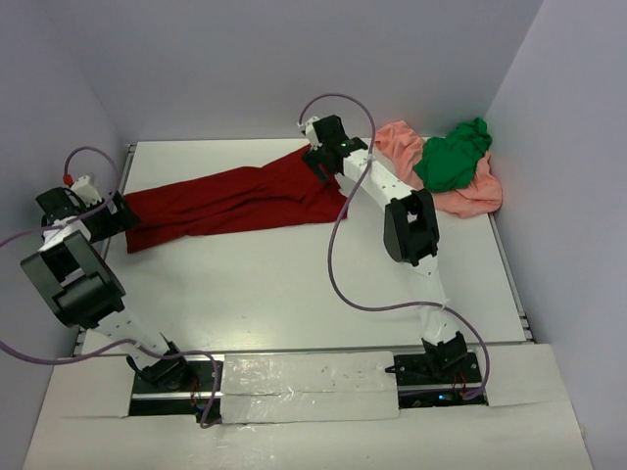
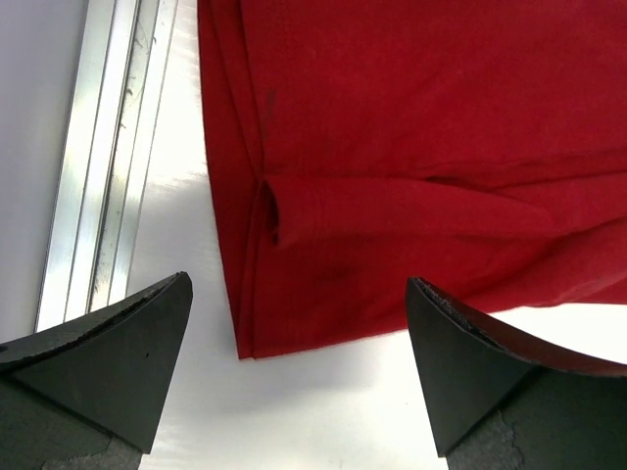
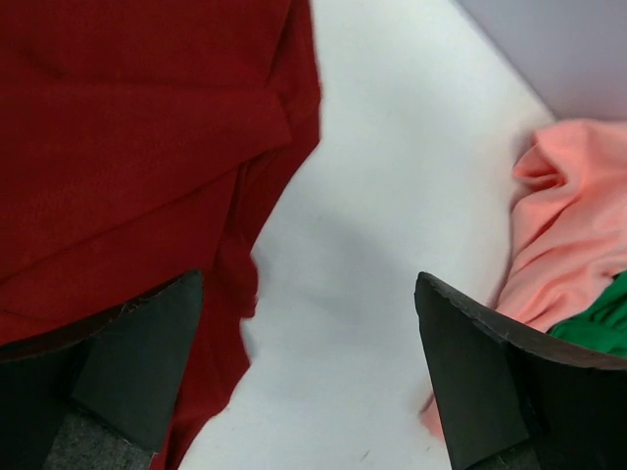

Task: Fold and stack the t-shirts
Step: Fold the tshirt

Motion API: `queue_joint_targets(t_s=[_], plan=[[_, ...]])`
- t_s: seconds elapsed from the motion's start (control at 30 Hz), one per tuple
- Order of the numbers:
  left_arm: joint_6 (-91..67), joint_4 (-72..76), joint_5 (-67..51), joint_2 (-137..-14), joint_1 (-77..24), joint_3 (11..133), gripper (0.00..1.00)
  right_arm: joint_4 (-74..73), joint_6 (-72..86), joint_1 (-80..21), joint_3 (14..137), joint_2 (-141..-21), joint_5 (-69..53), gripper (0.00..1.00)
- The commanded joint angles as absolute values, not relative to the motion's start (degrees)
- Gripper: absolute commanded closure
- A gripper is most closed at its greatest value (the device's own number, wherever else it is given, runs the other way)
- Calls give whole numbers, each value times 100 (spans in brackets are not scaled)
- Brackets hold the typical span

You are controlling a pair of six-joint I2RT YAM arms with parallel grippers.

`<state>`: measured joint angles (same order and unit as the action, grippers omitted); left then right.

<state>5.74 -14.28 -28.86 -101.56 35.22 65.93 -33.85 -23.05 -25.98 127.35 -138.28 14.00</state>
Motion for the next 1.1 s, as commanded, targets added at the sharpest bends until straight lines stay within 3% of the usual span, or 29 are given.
queue_joint_targets(t_s=[0.0, 0.23, 0.53, 0.77, 1.07], plan=[[457, -809, -2830, -9397, 3472, 6399, 1, -3165, -2092, -2777, 12210, -13071, 1292, 5], [843, -1581, -3963, -8500, 3419, 6029, 1, -3849, -1627, -3085, 11461, -12445, 414, 5], [950, -1741, -4271, -8683, 3164, 5959, 2, -3911, -1380, -3138, 11355, -12515, 36, 21], [520, -1363, -3772, -9272, 3023, 6240, 2, -3885, -1406, -3155, 11172, -12367, -211, 18], [334, -494, -2577, -9176, 3023, 6092, 1, -3963, -1608, -3015, 10879, -12154, -9, 15]])
